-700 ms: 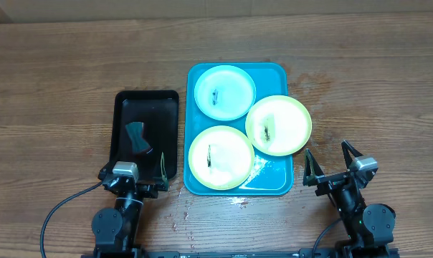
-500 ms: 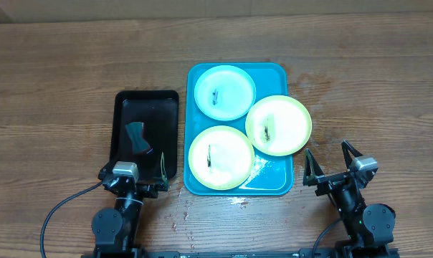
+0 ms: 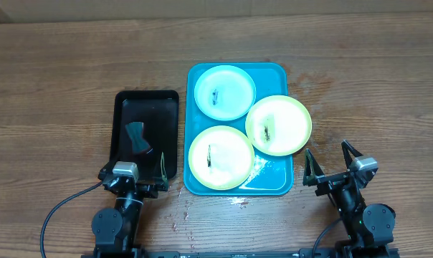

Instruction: Clean dirty plates on tray and stack at the side

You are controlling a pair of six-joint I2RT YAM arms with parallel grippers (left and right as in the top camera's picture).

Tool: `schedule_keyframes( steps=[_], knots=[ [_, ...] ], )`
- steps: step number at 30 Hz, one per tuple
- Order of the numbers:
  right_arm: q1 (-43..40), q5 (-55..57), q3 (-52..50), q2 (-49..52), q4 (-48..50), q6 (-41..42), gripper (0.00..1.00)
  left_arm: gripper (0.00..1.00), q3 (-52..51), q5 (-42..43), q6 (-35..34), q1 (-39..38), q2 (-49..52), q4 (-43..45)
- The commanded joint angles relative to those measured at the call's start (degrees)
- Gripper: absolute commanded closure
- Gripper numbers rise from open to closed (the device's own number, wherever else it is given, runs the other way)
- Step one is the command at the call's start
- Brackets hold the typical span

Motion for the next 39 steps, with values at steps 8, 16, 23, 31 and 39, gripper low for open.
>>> schedule_keyframes(
  steps=[8,16,23,31,39],
  knots=[
    [-0.1,-0.5,-0.6,-0.4,0.2,-0.2,0.00,0.00,-0.2,-0.2,1.1,-0.5,-0.5,-0.1],
    [-0.1,-0.5,-0.6,-0.4,0.2,-0.2,0.00,0.00,-0.2,-0.2,1.1,-0.5,-0.5,-0.1],
    [-0.1,-0.5,-0.6,-0.4,0.2,-0.2,0.00,0.00,-0.2,-0.2,1.1,-0.5,-0.5,-0.1],
    [-0.1,-0.5,-0.6,-0.4,0.4,-0.2,0.00,0.00,-0.2,-0.1,1.1,-0.5,-0.5,-0.1],
    [-0.1,-3.1,-0.6,-0.4,1.4,0.0,0.00,0.00,-0.2,0.0,-4.5,-0.5,-0.5,0.0]
  ],
)
